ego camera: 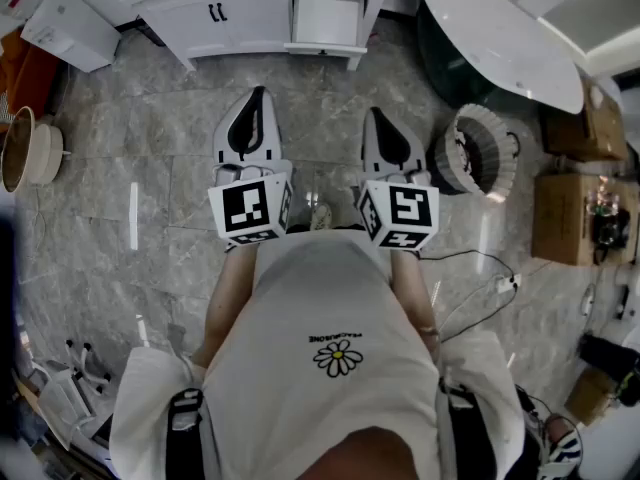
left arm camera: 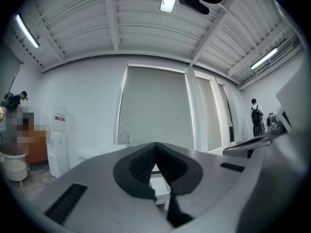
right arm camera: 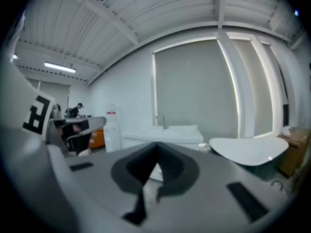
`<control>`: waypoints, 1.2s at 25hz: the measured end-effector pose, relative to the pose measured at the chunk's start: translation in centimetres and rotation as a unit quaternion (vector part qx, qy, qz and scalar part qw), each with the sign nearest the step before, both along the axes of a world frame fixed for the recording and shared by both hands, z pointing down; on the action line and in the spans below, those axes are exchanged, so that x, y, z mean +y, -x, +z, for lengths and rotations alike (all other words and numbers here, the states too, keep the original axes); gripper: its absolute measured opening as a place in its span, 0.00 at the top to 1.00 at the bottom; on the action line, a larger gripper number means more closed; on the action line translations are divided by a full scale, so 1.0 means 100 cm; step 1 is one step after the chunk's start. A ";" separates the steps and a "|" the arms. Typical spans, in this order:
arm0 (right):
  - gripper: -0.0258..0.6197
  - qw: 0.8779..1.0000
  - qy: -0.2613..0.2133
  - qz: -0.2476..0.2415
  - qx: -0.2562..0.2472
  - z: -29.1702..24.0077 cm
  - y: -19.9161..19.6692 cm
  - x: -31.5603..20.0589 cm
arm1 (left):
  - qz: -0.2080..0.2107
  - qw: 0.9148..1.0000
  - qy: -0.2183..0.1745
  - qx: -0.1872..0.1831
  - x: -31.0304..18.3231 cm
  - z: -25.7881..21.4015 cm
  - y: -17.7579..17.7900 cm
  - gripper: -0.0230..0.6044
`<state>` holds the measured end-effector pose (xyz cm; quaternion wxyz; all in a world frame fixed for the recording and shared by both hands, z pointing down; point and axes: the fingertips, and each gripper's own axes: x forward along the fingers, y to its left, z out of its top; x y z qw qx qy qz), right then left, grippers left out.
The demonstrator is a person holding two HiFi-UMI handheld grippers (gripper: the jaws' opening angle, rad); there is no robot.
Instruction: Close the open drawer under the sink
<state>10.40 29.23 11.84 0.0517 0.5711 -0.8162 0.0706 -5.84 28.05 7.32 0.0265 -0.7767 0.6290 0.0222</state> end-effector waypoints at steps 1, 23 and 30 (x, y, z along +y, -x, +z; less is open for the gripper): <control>0.92 1.000 0.000 -0.001 0.001 0.001 0.001 0.000 | 0.000 1.000 0.000 0.000 0.000 0.000 0.000 0.93; 0.92 1.000 0.022 0.005 -0.022 0.018 -0.012 -0.009 | -0.030 0.999 0.015 -0.008 -0.019 0.014 0.021 0.93; 0.92 0.997 0.058 -0.015 -0.056 0.036 -0.006 -0.014 | -0.041 0.998 0.028 -0.023 -0.006 0.019 0.019 0.93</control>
